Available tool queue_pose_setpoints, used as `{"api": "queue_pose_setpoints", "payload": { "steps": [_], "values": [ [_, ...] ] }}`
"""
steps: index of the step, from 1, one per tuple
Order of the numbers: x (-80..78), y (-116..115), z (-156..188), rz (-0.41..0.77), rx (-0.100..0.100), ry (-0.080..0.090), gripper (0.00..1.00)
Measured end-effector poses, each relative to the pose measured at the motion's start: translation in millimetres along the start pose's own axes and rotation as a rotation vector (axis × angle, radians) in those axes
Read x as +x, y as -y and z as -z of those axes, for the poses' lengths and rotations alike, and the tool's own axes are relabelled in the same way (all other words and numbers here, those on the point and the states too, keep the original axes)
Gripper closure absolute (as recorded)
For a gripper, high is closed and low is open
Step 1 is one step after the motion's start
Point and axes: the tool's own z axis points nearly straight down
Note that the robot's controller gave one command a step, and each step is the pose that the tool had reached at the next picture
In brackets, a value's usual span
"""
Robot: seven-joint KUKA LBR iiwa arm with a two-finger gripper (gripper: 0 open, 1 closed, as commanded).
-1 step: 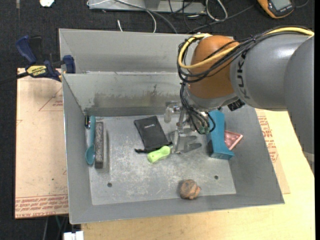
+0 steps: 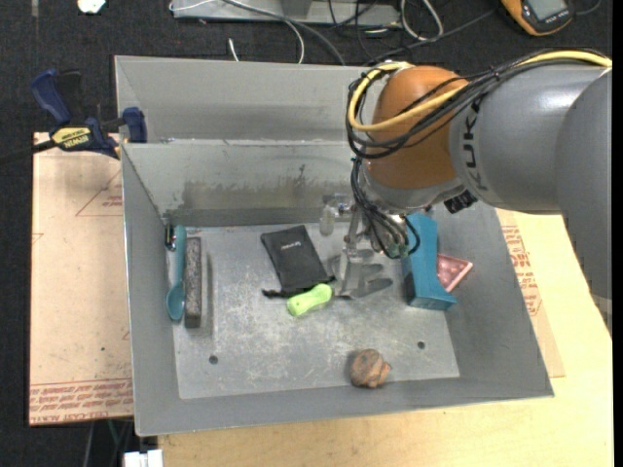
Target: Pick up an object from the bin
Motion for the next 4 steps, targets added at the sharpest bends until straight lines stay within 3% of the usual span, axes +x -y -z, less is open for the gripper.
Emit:
{"api": "queue_pose_setpoints", "payload": {
  "steps": [1, 2, 3, 4],
  "values": [
    [3.6, -31, 0, -0.008, -0.001, 0.000, 0.00],
    [-3.9, -29, -35, -0.060, -0.003, 0.009, 0.00],
    [8.0, -39, -62, -0.070, -0.002, 0.002, 0.00],
    [-0.4, -13, -61, -0.228, -0.005, 0.014, 1.00]
  ]
}}
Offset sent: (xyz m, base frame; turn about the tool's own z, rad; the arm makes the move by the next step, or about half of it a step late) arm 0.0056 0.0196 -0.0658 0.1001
